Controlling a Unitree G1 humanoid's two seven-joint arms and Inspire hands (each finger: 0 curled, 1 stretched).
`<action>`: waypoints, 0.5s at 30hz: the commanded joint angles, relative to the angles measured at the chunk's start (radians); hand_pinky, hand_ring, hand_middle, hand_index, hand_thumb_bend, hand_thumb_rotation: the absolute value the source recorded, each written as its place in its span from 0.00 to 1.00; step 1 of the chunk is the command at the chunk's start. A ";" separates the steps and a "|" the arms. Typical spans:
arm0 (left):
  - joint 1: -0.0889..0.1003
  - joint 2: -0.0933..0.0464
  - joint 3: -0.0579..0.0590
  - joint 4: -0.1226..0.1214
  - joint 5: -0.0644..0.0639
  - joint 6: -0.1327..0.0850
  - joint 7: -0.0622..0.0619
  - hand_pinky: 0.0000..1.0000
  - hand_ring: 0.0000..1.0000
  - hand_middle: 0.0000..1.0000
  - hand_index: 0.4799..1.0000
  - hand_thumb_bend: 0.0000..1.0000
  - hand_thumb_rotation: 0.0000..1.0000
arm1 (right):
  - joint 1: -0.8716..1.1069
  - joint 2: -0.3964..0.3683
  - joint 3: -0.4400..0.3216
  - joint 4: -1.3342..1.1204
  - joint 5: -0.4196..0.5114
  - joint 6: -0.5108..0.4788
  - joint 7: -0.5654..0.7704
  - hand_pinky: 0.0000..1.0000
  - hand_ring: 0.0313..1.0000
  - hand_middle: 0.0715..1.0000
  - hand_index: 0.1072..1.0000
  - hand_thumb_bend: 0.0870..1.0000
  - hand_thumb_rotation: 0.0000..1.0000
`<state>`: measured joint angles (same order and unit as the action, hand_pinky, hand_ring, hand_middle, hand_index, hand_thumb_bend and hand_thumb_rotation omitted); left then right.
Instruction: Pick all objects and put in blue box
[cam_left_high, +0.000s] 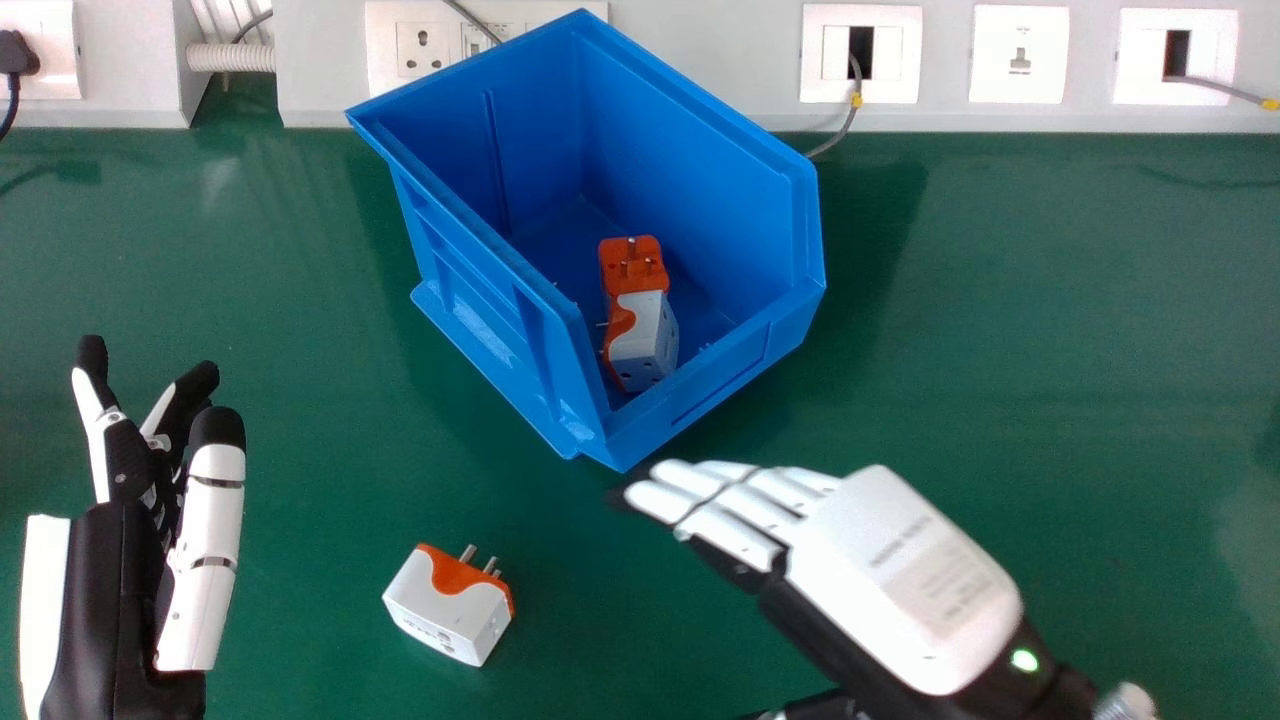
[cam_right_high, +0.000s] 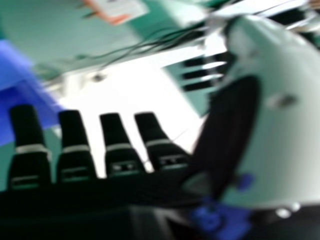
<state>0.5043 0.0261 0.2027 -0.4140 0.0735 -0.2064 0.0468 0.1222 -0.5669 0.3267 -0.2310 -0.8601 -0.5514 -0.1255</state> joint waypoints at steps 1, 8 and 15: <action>-0.001 0.000 0.000 -0.025 0.005 -0.005 0.005 0.88 0.92 0.91 0.81 0.37 0.90 | -0.057 0.004 0.013 -0.004 0.022 -0.025 0.039 0.65 0.79 0.87 0.85 0.33 0.51; -0.005 -0.004 -0.003 -0.020 0.003 -0.010 0.005 0.89 0.92 0.91 0.81 0.37 0.89 | -0.186 0.067 0.079 0.031 0.009 -0.046 0.120 0.64 0.81 0.87 0.86 0.35 0.46; -0.005 -0.004 0.000 -0.020 0.007 -0.011 0.005 0.89 0.92 0.91 0.81 0.37 0.88 | -0.388 0.166 0.184 0.152 -0.077 -0.084 0.128 0.60 0.81 0.88 0.88 0.36 0.48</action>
<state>0.4963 0.0191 0.1998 -0.4152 0.0774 -0.2071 0.0474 -0.2091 -0.4209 0.4998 -0.0837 -0.9279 -0.6226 0.0057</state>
